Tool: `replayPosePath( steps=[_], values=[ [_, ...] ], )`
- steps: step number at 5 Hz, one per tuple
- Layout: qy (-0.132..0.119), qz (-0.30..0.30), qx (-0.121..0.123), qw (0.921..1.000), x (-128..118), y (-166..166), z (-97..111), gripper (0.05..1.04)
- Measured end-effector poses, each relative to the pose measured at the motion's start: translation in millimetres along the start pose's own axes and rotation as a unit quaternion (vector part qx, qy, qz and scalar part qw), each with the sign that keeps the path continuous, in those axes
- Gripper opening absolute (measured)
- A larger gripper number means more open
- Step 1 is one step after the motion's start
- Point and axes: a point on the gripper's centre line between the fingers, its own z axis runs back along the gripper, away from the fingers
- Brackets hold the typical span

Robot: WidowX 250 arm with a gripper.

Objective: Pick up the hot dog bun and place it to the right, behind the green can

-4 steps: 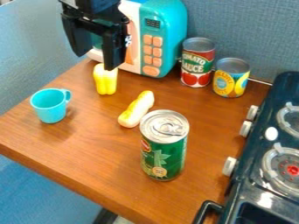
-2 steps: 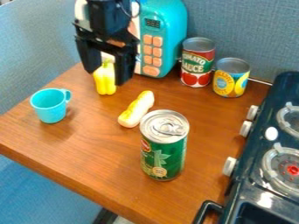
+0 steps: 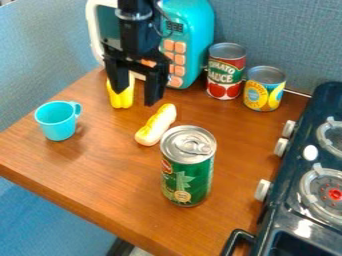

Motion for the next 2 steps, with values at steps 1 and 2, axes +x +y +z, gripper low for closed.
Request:
replayPosePath(
  steps=[1, 2],
  values=[
    [0.018, -0.01, 0.0, 0.9998, 3.5, 1.2, -22.0, 1.004],
    [0.022, -0.02, 0.004, 0.9995, 7.3, 3.2, -36.7, 1.004]
  ],
)
